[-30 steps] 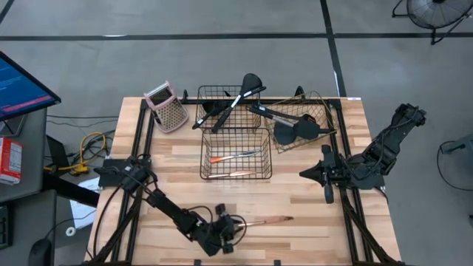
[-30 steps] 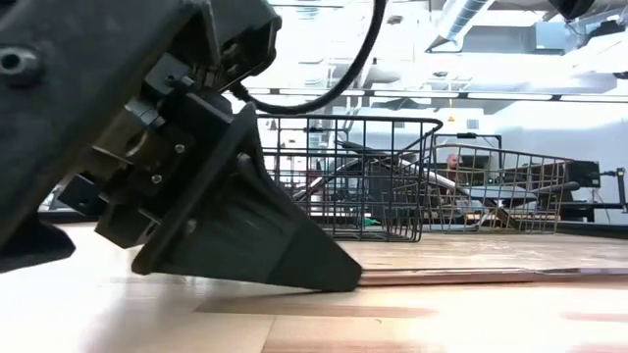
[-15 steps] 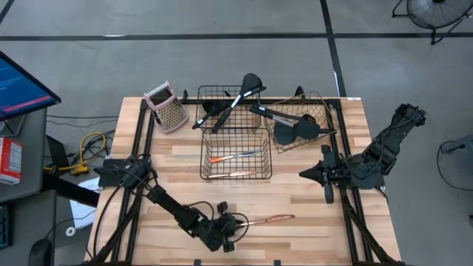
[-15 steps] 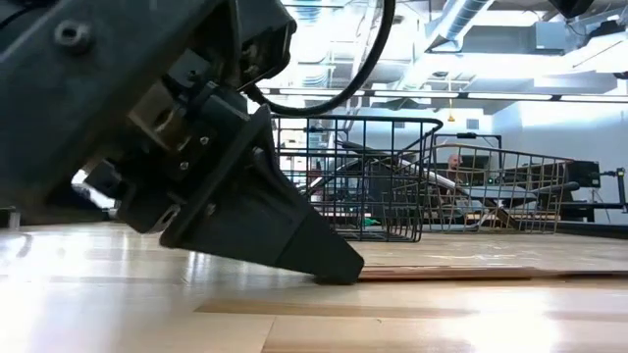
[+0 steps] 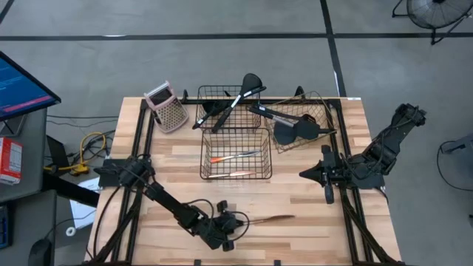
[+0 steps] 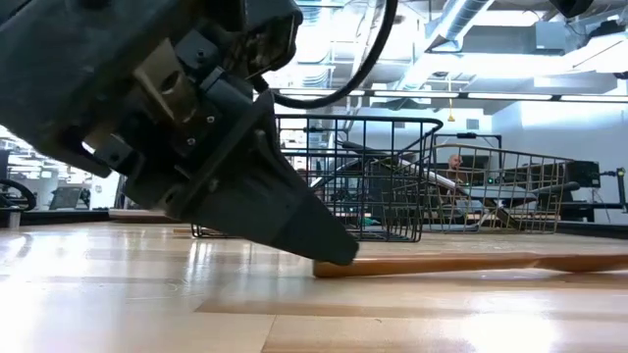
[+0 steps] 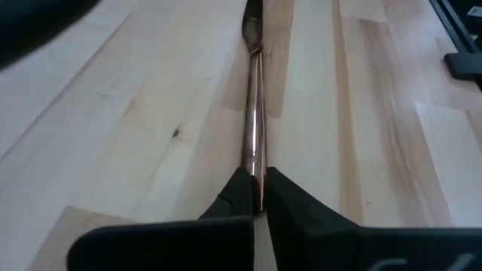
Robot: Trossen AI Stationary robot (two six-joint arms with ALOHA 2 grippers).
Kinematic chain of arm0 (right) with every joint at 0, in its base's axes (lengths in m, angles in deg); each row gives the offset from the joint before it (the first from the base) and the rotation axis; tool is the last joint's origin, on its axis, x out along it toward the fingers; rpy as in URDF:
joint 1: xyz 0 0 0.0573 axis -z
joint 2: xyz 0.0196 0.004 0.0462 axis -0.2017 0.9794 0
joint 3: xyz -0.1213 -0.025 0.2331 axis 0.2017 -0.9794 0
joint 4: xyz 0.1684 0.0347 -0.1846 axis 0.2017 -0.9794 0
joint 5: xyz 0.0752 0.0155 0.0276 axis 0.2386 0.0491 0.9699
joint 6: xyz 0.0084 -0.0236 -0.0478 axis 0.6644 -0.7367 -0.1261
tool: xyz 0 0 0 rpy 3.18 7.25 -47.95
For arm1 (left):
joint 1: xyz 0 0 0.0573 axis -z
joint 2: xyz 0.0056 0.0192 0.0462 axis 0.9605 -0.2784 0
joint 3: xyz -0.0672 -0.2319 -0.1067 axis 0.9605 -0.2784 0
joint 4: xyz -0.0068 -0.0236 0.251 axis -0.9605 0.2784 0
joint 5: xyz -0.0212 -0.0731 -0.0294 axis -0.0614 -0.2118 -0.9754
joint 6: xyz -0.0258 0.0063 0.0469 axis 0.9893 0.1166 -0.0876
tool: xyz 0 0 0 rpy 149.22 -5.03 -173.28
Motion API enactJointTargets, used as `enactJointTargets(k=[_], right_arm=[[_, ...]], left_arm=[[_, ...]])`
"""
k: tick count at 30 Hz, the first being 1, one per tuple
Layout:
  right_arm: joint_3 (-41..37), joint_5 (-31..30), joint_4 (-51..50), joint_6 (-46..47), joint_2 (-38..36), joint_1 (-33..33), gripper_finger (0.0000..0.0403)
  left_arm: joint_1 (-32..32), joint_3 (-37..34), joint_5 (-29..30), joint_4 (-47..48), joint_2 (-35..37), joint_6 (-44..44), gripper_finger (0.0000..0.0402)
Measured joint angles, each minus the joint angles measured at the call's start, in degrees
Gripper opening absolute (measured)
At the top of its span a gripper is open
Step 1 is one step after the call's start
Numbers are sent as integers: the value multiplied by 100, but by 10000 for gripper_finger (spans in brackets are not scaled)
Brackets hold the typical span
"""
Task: Pick & Place Kitchen Items
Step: Put the table knife into the bottom wire basket
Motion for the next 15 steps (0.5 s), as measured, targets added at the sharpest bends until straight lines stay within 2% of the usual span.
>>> enactJointTargets(k=[6, 15], right_arm=[[0, 2, 0, -4, -4, -4, 0], [0, 2, 59, -4, -4, -4, 0]], left_arm=[[4, -11, 152, 399, 262, -4, 5], [-24, -4, 231, 515, 270, 136, 2]])
